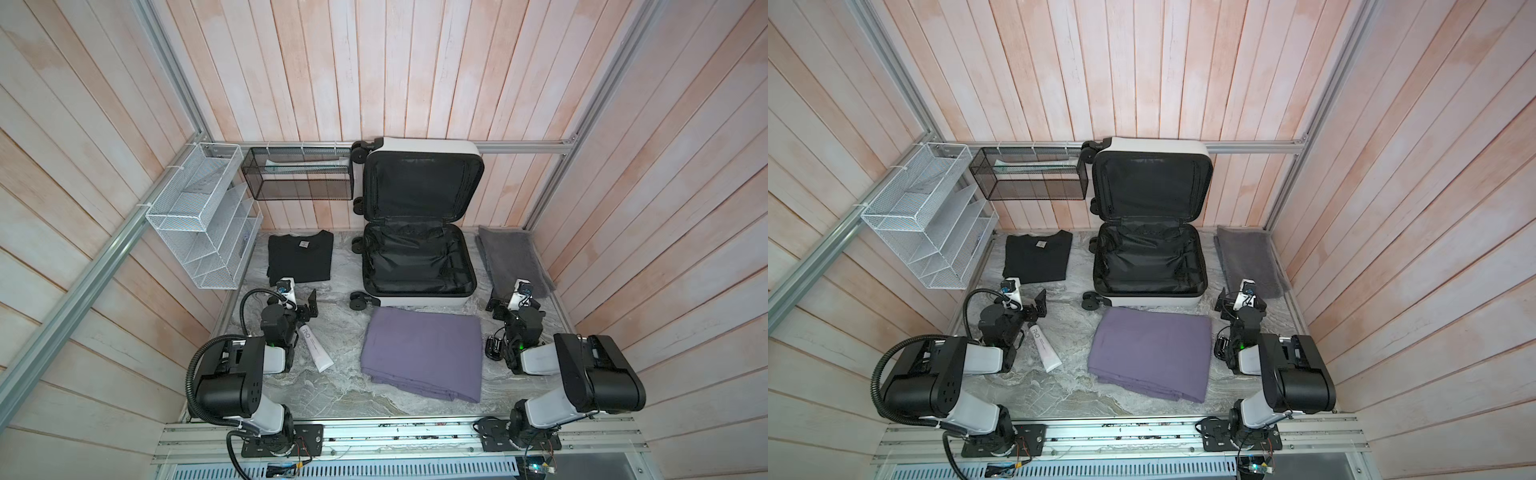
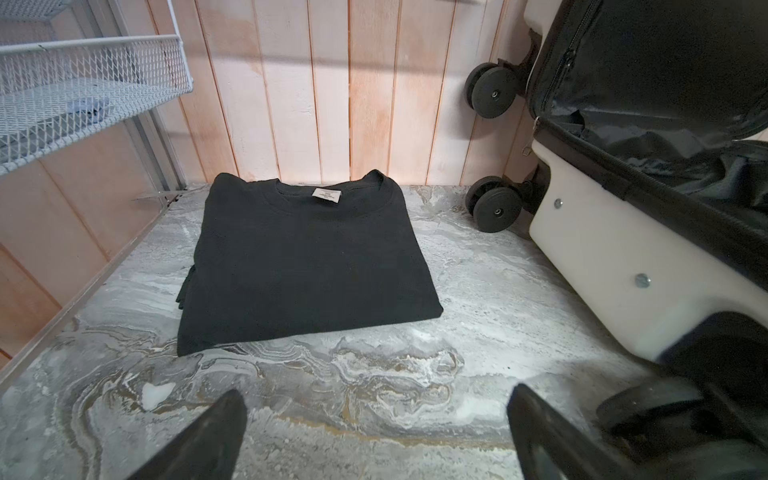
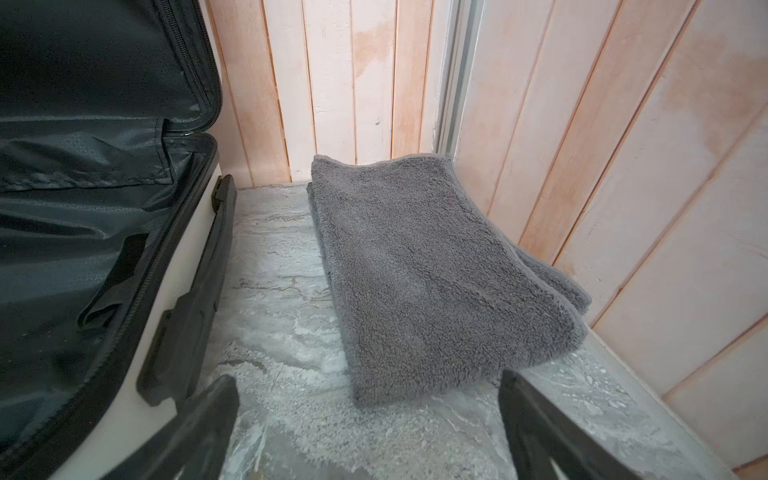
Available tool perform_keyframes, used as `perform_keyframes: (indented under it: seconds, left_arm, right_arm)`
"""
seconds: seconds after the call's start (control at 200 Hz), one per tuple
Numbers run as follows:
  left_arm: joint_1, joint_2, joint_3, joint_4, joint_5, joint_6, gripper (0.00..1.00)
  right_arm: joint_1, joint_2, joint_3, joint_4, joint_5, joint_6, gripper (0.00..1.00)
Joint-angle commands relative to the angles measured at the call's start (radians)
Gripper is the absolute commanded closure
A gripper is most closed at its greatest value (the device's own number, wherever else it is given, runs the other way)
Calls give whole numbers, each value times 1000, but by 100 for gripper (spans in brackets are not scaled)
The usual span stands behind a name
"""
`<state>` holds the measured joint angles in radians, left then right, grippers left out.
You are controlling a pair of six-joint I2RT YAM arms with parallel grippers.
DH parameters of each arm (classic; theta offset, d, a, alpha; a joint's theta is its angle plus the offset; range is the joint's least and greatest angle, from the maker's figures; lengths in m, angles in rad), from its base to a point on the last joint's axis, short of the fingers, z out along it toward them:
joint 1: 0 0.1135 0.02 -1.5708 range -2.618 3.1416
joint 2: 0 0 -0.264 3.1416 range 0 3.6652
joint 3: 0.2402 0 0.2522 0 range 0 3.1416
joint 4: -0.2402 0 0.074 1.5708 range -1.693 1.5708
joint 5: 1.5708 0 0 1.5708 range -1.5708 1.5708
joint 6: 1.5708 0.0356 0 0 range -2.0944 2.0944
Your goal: Pack the luggage
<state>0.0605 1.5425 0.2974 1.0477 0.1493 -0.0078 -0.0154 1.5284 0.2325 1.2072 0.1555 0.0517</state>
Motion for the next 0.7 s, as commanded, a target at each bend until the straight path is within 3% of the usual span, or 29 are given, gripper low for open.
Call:
perform_keyframes:
  seconds: [0.0,0.695]
  left_arm:
    - [-2,-7,0,34,-2,-1,0]
    - [0,-7,0,32,-1,-2,0]
  right_arm:
    - [2,-11,5,8,10,-1,2]
    - [2,-11,5,8,9,0,2]
